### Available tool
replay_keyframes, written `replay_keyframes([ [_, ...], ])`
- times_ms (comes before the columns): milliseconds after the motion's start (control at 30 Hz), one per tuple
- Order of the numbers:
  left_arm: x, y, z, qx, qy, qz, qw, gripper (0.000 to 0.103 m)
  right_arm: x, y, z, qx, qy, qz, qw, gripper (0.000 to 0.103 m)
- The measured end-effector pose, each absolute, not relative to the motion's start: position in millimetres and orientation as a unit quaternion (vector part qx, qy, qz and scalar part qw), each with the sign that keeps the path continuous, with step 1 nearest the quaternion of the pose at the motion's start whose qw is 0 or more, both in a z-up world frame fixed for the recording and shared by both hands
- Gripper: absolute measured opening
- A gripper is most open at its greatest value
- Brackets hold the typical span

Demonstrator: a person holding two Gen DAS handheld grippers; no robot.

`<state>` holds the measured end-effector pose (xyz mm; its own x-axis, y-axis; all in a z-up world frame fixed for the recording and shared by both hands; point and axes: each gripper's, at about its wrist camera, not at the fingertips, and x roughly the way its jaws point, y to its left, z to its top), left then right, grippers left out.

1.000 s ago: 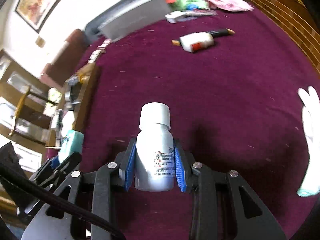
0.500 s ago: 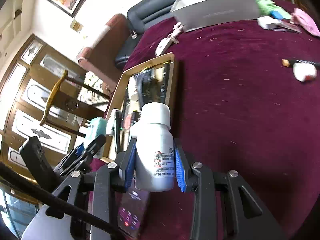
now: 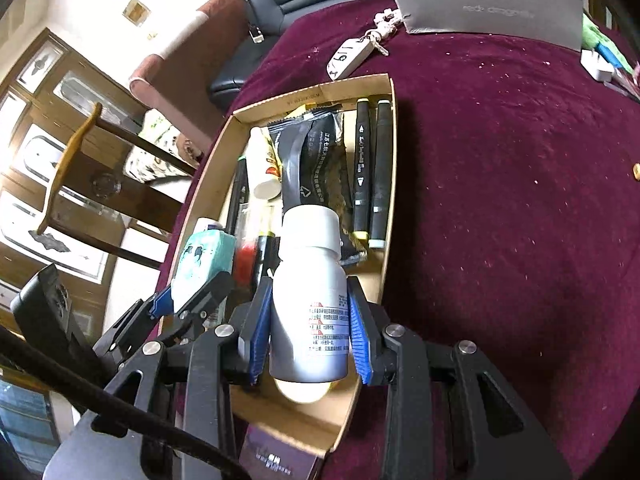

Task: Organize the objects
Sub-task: 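Lower the packet and bottle into the tray and open both grippers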

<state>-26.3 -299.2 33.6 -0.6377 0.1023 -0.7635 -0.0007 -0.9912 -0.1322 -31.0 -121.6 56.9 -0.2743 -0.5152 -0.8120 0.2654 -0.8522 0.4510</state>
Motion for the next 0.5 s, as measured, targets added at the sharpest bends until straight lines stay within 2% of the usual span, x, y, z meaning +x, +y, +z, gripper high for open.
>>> replay_keyframes([
  [500, -26.4, -298.1, 25.2, -0.413, -0.061, 0.909, 0.022, 0.041, -49.8, -145.0, 34.2, 0.552, -0.066, -0.803, 0.216, 0.033],
])
